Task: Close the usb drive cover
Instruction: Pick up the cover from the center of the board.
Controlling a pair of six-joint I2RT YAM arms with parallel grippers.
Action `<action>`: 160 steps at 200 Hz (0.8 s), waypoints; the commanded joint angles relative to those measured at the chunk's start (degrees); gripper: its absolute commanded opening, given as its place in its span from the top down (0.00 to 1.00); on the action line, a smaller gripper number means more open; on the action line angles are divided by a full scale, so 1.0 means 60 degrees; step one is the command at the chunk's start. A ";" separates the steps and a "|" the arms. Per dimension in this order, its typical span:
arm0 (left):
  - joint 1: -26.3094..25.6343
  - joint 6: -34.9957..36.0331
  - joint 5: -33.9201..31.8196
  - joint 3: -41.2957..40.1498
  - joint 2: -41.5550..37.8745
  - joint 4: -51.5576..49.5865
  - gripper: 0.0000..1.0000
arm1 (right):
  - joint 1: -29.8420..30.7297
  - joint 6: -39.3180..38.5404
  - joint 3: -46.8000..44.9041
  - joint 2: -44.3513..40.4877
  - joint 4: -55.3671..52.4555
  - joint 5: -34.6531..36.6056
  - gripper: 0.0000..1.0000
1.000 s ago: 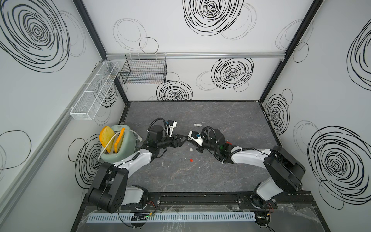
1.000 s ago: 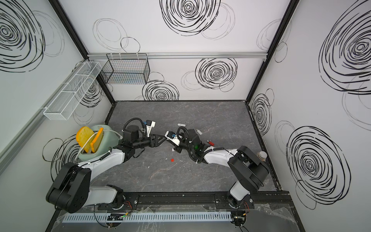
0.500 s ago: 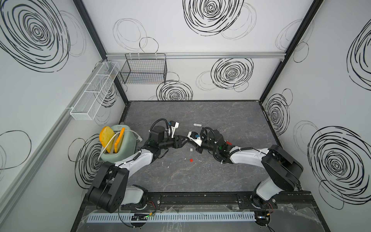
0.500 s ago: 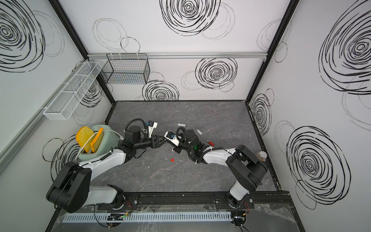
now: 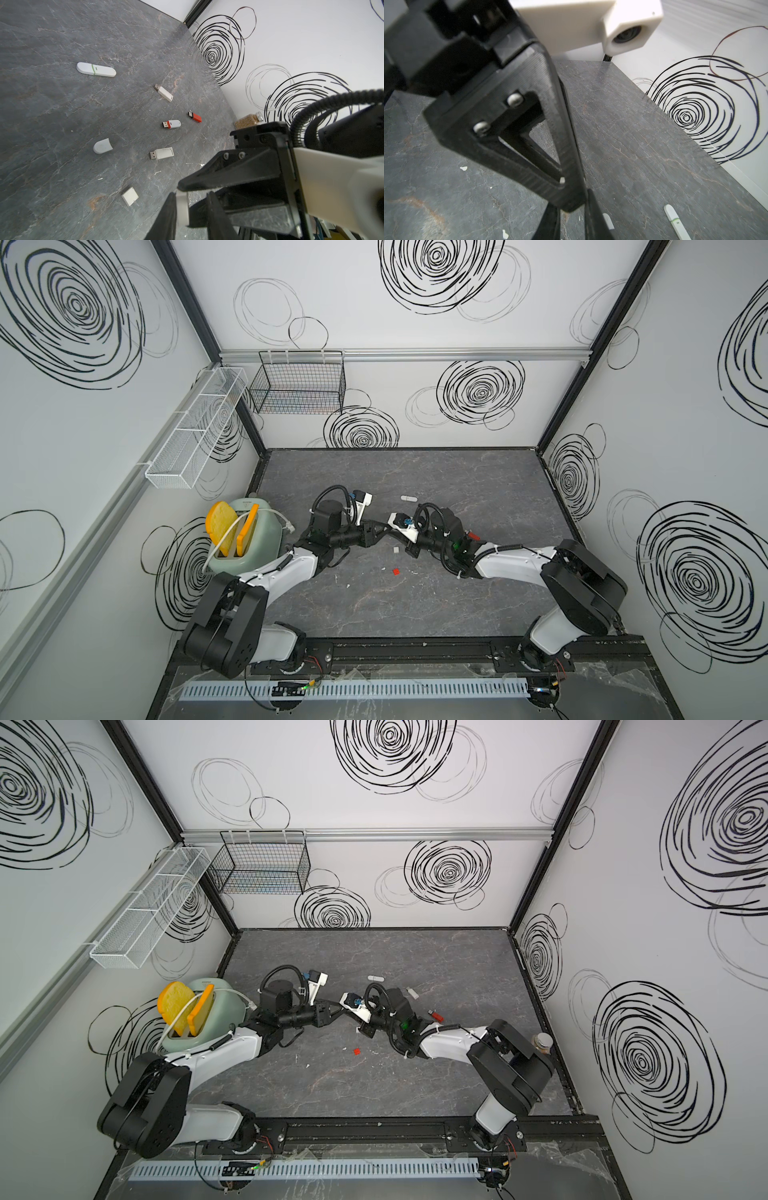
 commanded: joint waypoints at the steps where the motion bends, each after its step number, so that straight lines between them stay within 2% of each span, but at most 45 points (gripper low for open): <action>1: -0.0191 0.0030 0.0441 0.0208 0.0120 0.0172 0.79 | 0.0082 -0.0146 0.0325 0.0002 0.0274 -0.0193 0.89; 52: -0.0213 0.0060 0.0439 0.0312 0.0184 0.0094 0.95 | 0.0080 -0.0281 0.0205 -0.0045 0.0305 -0.0234 0.89; 55: -0.0220 0.0060 0.0441 0.0299 0.0191 0.0113 1.00 | 0.0080 -0.0299 0.0214 -0.0041 0.0305 -0.0236 0.89; 73: -0.0188 0.0115 0.0385 0.0386 0.0181 -0.0040 1.00 | 0.0080 -0.0339 0.0303 -0.0021 -0.0009 -0.0141 0.88; 95: -0.0075 0.0197 0.0167 0.0387 0.0119 -0.0142 1.00 | 0.0058 -0.0274 0.0103 -0.0169 -0.0001 -0.0133 0.81; 131: 0.0080 0.0494 -0.0459 0.0547 0.0017 -0.0644 1.00 | -0.0251 0.0251 -0.0072 -0.0588 -0.0922 -0.0009 0.61; 160: 0.0113 0.0799 -0.0737 0.0594 0.0030 -0.0807 1.00 | -0.0690 0.0713 -0.0182 -0.1105 -0.1828 0.0315 0.53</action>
